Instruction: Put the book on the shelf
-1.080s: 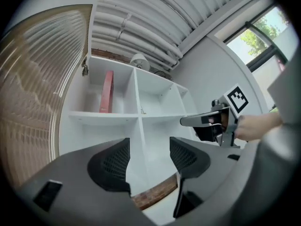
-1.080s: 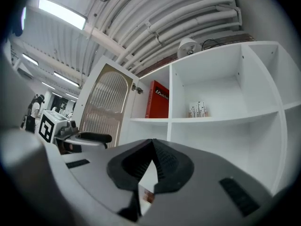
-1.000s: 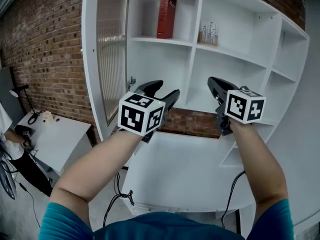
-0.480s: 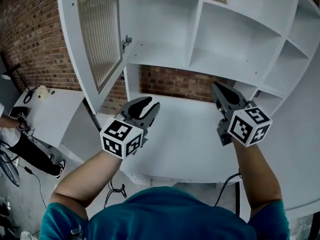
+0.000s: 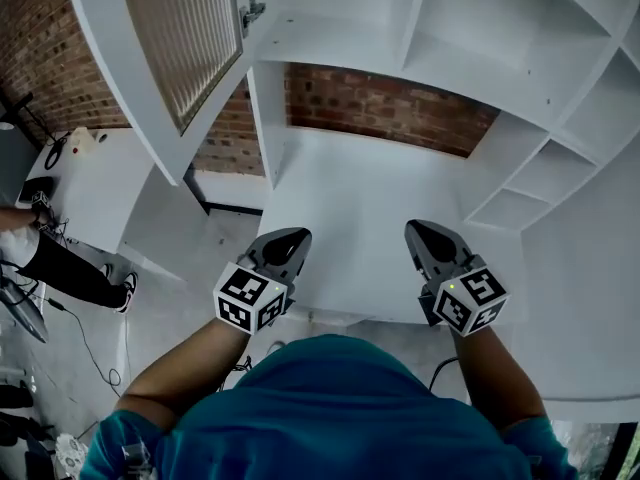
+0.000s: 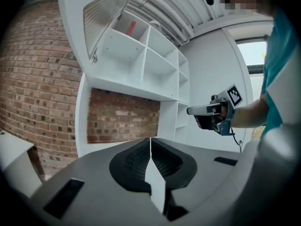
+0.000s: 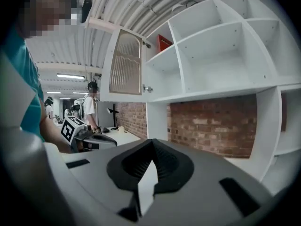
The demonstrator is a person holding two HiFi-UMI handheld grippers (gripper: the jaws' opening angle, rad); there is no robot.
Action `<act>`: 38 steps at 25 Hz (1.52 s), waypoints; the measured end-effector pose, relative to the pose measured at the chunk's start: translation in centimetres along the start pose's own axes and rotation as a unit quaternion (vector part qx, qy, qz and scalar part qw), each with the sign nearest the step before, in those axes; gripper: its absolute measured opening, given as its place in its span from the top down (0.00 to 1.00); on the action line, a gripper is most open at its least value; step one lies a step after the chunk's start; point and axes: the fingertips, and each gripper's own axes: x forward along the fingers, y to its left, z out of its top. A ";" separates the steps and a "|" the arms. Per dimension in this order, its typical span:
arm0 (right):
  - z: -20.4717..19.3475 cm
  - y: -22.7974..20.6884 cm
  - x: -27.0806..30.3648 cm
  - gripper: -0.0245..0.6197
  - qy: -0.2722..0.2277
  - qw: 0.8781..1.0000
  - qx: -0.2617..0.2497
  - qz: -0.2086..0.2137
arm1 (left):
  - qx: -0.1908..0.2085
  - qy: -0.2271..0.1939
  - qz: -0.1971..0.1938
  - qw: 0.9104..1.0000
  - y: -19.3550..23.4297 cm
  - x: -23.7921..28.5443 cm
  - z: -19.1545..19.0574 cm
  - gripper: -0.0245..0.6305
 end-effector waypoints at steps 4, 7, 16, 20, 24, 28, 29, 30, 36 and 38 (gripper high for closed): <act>-6.9 0.5 0.4 0.93 0.042 0.999 0.029 0.004 | -0.015 0.036 -0.022 0.999 -1.7 0.2 -4.4 0.93; -11.6 0.6 0.3 0.93 0.073 0.996 0.053 -0.001 | -0.024 0.067 -0.034 0.997 -2.7 -0.2 -7.5 0.94; -18.5 0.9 -0.2 0.93 0.131 0.988 0.077 -0.003 | -0.022 0.113 -0.037 0.993 -3.0 -0.7 -11.9 0.94; -18.2 1.0 0.0 0.93 0.129 0.988 0.085 0.000 | -0.022 0.112 -0.037 0.993 -2.7 -0.6 -11.7 0.94; -17.9 0.9 0.2 0.93 0.125 0.988 0.093 0.002 | -0.023 0.110 -0.036 0.993 -2.6 -0.6 -11.5 0.94; -17.6 0.7 0.2 0.93 0.123 0.988 0.095 0.003 | -0.024 0.105 -0.037 0.993 -2.6 -0.5 -11.2 0.94; -17.6 0.7 0.2 0.93 0.122 0.988 0.095 0.003 | -0.024 0.104 -0.037 0.994 -2.6 -0.5 -11.1 0.94; -17.5 0.6 0.3 0.93 0.122 0.988 0.095 0.003 | -0.024 0.103 -0.037 0.994 -2.6 -0.4 -11.1 0.94; -17.2 0.6 0.4 0.93 0.123 0.989 0.084 0.004 | -0.028 0.101 -0.035 0.994 -2.5 -0.4 -10.8 0.94; -17.2 0.6 0.3 0.93 0.125 0.989 0.075 0.002 | -0.028 0.100 -0.035 0.994 -2.5 -0.4 -10.9 0.94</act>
